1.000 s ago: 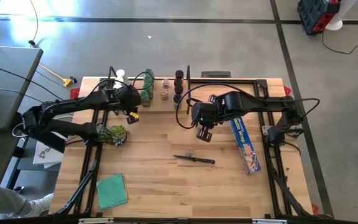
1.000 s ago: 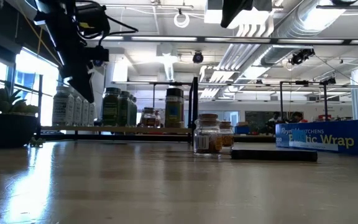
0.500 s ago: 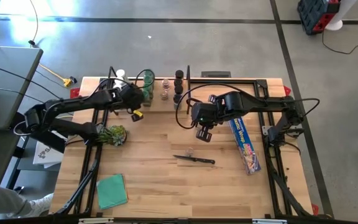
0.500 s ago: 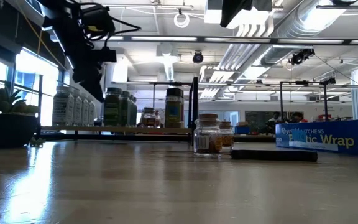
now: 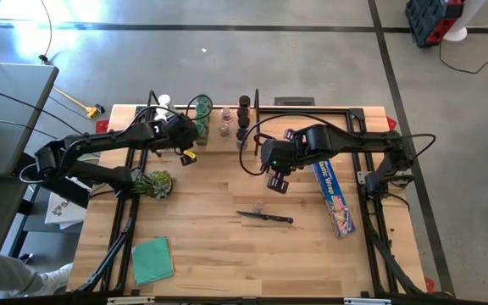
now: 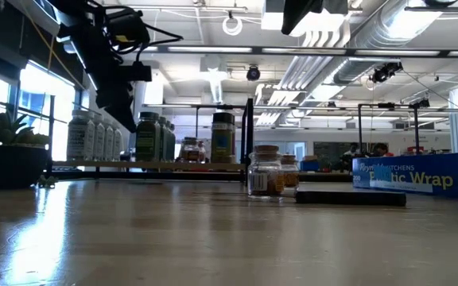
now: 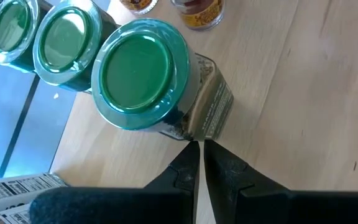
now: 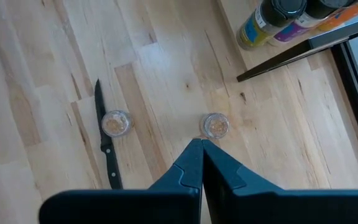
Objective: Shelf spices
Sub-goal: Adjust the brown and green lid seasoning bottles on the shelf
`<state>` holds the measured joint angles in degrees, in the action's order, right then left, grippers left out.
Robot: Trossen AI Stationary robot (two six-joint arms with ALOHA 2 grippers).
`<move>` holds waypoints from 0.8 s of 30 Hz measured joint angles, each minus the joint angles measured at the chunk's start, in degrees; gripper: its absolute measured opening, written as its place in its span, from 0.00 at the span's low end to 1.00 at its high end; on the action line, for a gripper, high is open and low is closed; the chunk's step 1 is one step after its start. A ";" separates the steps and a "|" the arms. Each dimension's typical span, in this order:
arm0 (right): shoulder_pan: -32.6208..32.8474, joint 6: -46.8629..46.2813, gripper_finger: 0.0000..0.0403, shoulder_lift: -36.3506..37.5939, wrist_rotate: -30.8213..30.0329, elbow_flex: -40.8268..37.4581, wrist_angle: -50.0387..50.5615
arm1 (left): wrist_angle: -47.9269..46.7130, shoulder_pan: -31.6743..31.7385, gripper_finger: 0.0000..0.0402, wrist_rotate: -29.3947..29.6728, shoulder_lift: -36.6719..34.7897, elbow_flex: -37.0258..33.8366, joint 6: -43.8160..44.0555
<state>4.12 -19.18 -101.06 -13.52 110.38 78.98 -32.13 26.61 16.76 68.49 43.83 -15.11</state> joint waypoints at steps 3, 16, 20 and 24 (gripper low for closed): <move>0.01 0.09 0.00 0.00 0.02 0.01 -0.02 | 0.14 0.00 0.05 -0.94 0.00 0.00 0.00; 0.02 0.17 0.00 0.00 0.02 0.01 -0.46 | 0.34 -0.81 0.05 -2.78 -0.02 0.00 -0.87; 0.02 0.16 0.00 0.00 0.01 0.00 -0.46 | -0.22 -1.85 0.05 -2.12 -0.03 0.01 -2.09; 0.00 0.15 0.00 0.00 0.00 0.01 -0.44 | -3.55 -2.05 0.05 3.48 -0.68 0.46 -2.25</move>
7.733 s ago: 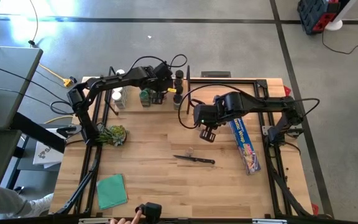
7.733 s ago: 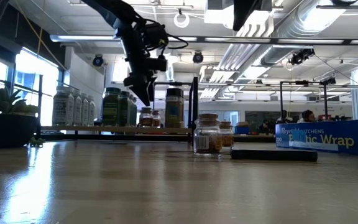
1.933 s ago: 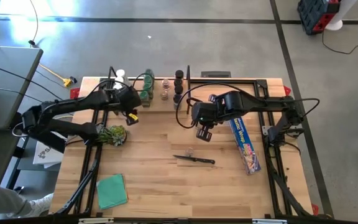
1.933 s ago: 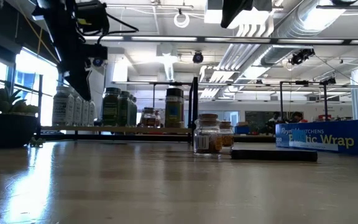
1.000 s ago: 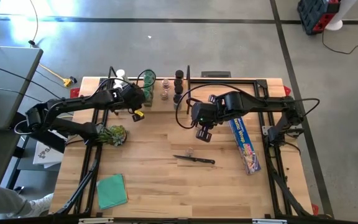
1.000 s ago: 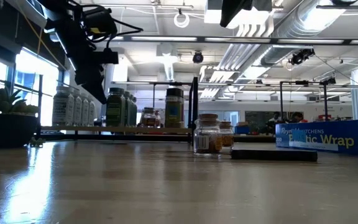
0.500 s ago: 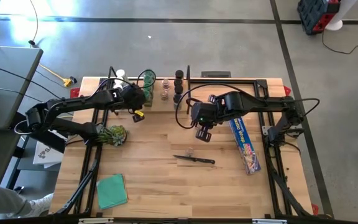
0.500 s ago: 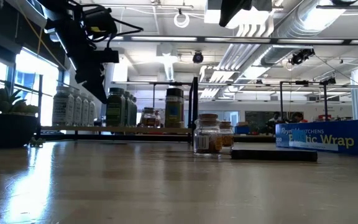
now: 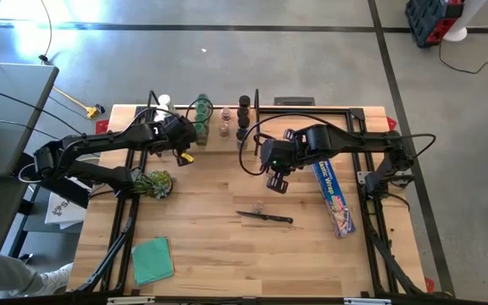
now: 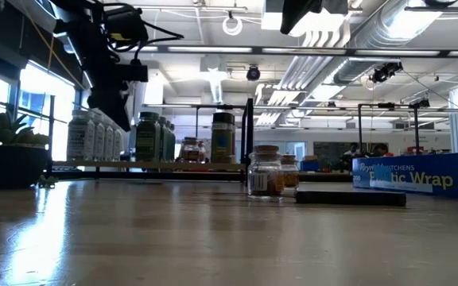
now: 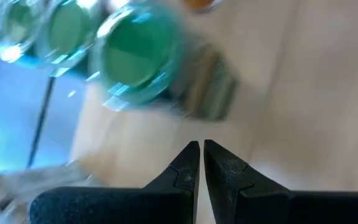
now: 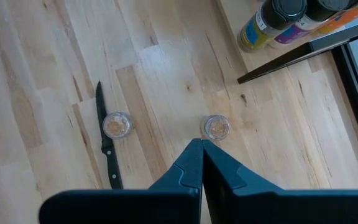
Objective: Shelf spices
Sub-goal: Adjust the brown and green lid seasoning bottles on the shelf
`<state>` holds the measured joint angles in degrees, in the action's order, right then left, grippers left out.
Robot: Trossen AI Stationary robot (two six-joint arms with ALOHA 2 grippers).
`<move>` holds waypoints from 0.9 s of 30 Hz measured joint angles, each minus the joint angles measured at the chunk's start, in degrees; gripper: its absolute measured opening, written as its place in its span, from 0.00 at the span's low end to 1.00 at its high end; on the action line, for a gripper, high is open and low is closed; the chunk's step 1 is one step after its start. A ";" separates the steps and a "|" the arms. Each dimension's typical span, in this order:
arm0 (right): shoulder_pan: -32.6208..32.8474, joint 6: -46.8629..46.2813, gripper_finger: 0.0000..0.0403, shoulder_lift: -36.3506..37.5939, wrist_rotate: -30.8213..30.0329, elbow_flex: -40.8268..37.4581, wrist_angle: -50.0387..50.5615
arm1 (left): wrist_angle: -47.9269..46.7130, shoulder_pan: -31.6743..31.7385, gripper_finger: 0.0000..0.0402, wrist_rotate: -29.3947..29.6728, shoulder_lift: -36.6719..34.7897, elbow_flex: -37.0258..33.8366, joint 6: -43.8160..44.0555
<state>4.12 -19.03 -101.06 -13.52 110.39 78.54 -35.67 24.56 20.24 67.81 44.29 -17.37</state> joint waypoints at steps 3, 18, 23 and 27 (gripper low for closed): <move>0.04 0.01 0.00 0.00 0.02 -0.02 0.00 | -1.33 0.72 0.05 3.97 -0.27 0.00 0.14; 0.42 0.00 0.00 0.00 0.02 -0.02 0.00 | 4.73 3.56 0.05 -0.72 1.09 0.02 0.07; 0.42 0.00 0.00 0.00 0.02 -0.02 0.00 | 4.71 3.56 0.05 -0.92 1.09 0.02 0.11; 0.42 0.00 0.00 0.00 0.02 -0.02 0.00 | 4.63 3.56 0.05 -1.04 1.09 0.02 0.09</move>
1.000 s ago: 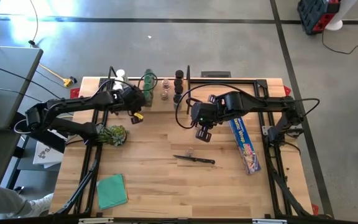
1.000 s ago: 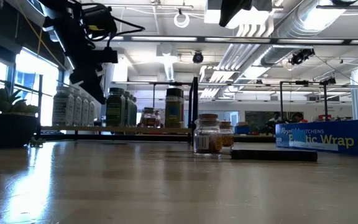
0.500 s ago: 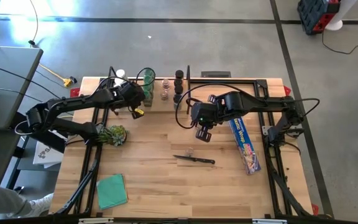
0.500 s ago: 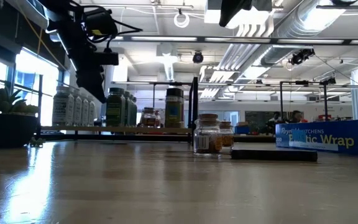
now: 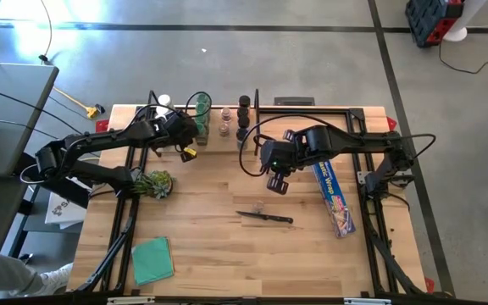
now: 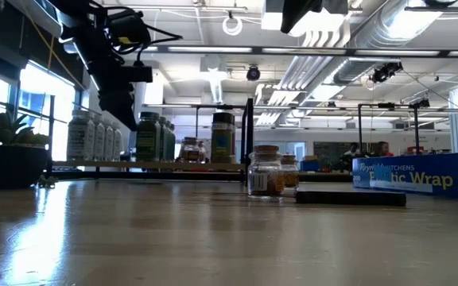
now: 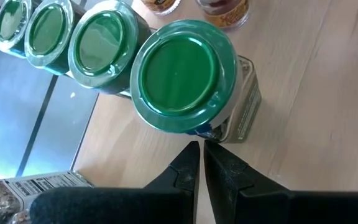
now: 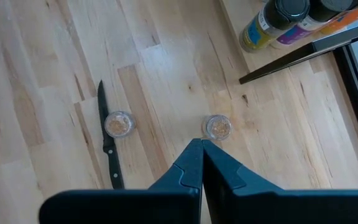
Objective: Shelf spices
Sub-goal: Adjust the brown and green lid seasoning bottles on the shelf, then put the brown lid on the seasoning bottle
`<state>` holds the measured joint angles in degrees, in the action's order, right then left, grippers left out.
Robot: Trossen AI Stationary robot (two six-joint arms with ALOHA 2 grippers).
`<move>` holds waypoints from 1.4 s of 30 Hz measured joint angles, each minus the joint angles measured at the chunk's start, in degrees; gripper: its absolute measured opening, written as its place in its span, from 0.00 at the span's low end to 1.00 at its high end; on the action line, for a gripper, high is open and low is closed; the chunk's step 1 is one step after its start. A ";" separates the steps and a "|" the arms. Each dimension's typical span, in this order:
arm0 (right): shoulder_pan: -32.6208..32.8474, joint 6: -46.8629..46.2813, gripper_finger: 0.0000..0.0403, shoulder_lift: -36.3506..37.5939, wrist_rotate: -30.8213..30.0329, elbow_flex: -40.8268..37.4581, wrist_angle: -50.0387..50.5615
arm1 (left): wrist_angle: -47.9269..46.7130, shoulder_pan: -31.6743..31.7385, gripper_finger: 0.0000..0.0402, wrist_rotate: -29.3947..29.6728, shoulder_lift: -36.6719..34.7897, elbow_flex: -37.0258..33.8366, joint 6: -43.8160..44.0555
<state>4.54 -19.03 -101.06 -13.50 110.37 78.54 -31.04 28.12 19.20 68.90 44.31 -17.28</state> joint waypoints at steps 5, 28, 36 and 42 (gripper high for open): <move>0.00 0.00 0.00 0.00 0.00 -0.01 -0.02 | 1.00 0.00 0.05 -0.57 0.00 0.00 0.02; -0.57 -0.51 0.02 -0.30 0.56 -4.20 1.55 | 0.10 -7.38 0.05 -10.39 -20.66 0.02 9.34; 1.35 -11.01 0.20 -0.37 3.52 -14.29 -2.91 | 14.20 -14.99 0.05 -29.63 -22.29 0.04 17.00; 5.56 -20.97 0.34 -0.35 0.89 -19.86 -4.42 | 20.88 -23.48 0.05 -31.10 -19.10 0.04 16.68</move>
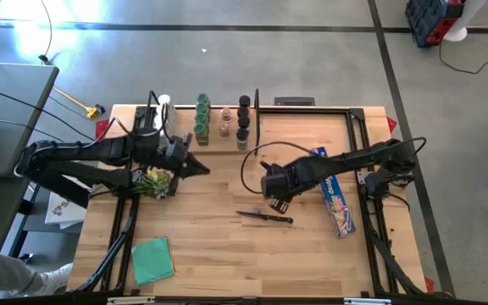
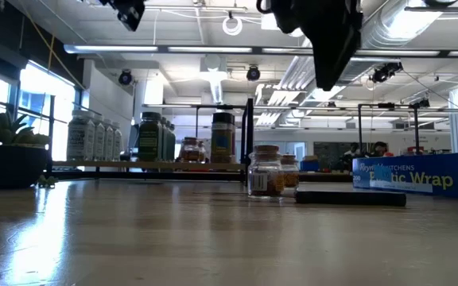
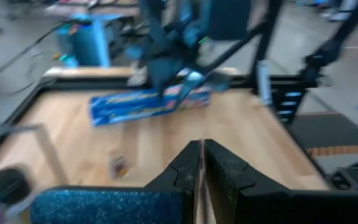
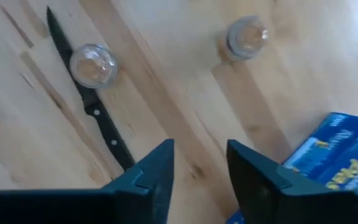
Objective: Shelf spices
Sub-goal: Put the brown lid on the seasoning bottle
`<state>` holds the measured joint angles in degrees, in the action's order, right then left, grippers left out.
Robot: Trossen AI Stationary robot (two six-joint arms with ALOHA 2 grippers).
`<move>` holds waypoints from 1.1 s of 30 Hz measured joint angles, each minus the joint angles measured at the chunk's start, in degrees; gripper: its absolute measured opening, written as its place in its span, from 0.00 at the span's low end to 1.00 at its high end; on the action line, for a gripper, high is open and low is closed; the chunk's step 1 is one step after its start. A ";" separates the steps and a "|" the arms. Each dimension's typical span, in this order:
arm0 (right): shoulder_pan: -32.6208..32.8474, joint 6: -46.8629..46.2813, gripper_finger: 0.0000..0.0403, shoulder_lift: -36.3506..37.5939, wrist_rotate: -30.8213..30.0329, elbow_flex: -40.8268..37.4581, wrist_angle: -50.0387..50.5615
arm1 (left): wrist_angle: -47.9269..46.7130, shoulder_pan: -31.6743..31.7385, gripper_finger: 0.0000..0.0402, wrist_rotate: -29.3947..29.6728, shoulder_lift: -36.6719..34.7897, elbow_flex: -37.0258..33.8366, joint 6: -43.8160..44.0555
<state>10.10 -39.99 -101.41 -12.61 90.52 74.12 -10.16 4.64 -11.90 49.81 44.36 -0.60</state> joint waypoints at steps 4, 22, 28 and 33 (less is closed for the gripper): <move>1.03 -3.56 0.44 0.02 -0.28 -5.01 -8.85 | 1.94 -5.44 0.05 0.07 1.18 -0.02 -0.79; -12.25 -7.41 0.65 0.02 -4.39 -21.39 -34.49 | -1.83 -8.17 0.17 0.83 0.47 -0.04 -7.15; -14.72 -2.80 0.65 -1.31 -2.62 -21.37 -35.76 | -1.08 -8.01 0.38 7.27 2.07 -0.04 -7.17; -15.05 -2.73 0.64 -4.93 -1.16 -21.37 -38.75 | -0.47 -7.99 0.48 8.59 3.40 -0.04 -7.17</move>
<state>-4.95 -42.73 -106.34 -13.77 69.14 35.37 -10.63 -3.36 -3.31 53.21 44.31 -7.77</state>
